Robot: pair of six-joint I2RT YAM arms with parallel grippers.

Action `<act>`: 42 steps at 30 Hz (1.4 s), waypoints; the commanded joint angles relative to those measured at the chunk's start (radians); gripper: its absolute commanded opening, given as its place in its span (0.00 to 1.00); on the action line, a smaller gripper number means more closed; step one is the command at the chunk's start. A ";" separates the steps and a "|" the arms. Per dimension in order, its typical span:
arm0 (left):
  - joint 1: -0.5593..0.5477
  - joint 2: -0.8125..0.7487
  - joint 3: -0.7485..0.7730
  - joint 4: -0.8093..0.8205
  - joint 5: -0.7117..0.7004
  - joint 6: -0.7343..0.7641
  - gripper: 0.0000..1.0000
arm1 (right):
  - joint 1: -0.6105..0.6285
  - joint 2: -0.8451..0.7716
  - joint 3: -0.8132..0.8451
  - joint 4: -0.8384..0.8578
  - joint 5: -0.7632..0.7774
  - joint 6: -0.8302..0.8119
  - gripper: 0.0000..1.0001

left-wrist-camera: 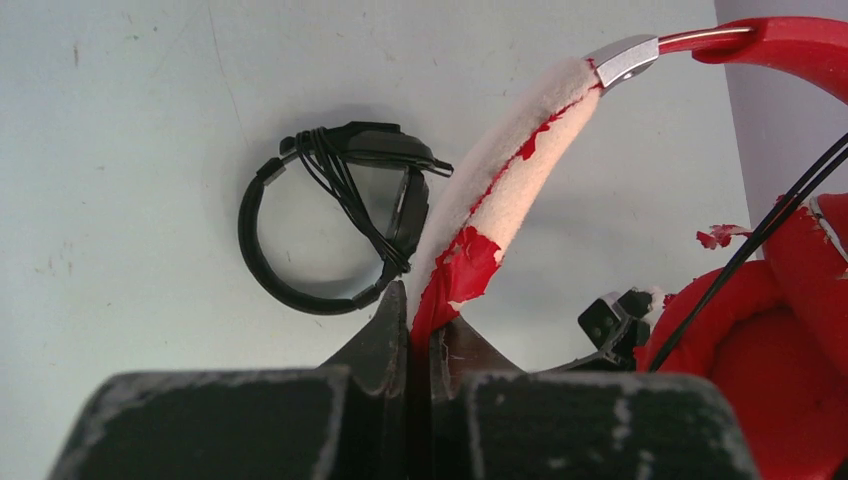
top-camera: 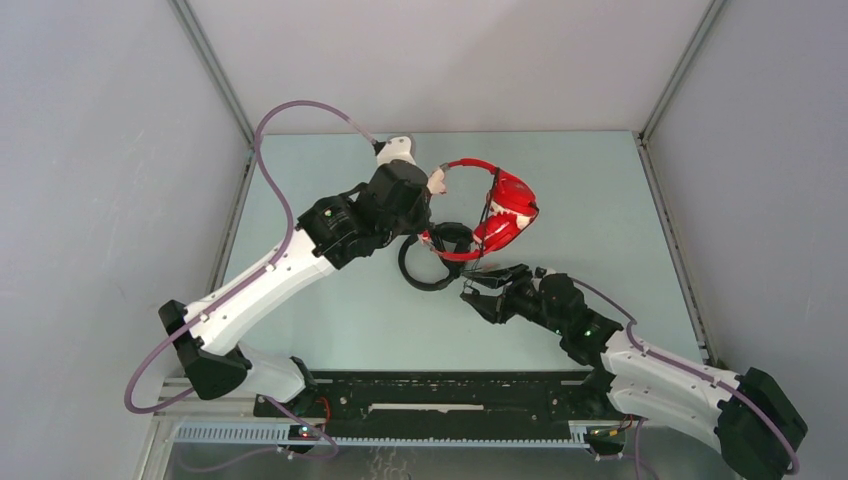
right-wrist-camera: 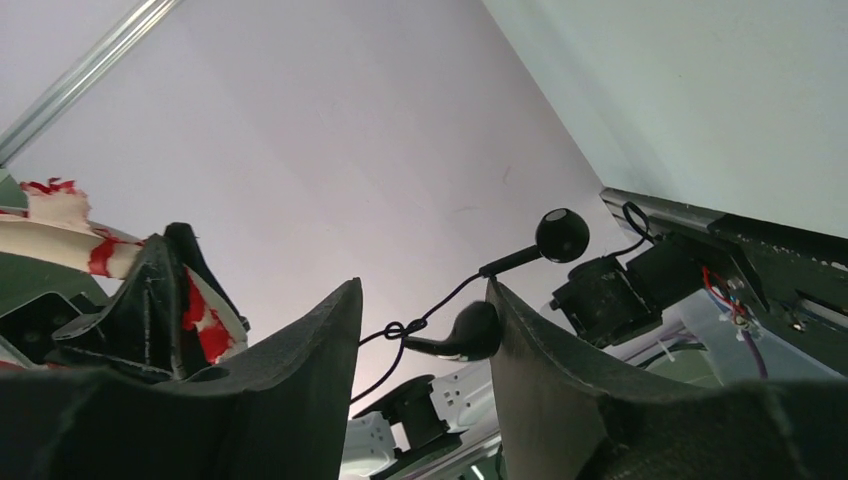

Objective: Wrap the headphones

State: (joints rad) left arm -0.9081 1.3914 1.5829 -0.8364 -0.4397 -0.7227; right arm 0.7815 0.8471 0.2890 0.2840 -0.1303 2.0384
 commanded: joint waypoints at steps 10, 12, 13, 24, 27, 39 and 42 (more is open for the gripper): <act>-0.008 -0.032 -0.039 0.154 -0.058 0.027 0.00 | 0.019 -0.007 0.043 0.033 0.037 0.274 0.18; -0.008 -0.034 -0.042 0.154 -0.053 0.025 0.00 | 0.016 -0.013 0.042 0.020 0.039 0.271 0.09; -0.008 -0.037 -0.046 0.154 -0.050 0.024 0.00 | 0.013 -0.017 0.042 0.014 0.041 0.270 0.05; -0.006 -0.069 -0.057 0.152 0.046 0.013 0.00 | -0.044 -0.054 0.041 -0.065 0.064 0.166 0.00; -0.003 -0.084 -0.066 0.164 0.134 0.028 0.00 | -0.079 -0.076 0.041 -0.109 0.062 0.132 0.00; 0.005 -0.120 -0.157 0.111 0.489 0.290 0.00 | -0.386 -0.039 0.086 -0.004 -0.197 -0.096 0.00; 0.005 -0.121 -0.172 0.079 0.445 0.333 0.00 | -0.402 -0.067 0.119 -0.055 -0.204 -0.155 0.00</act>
State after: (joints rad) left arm -0.8997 1.3128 1.4231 -0.7612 -0.0891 -0.4675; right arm 0.4133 0.8024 0.3405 0.2367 -0.3077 1.9759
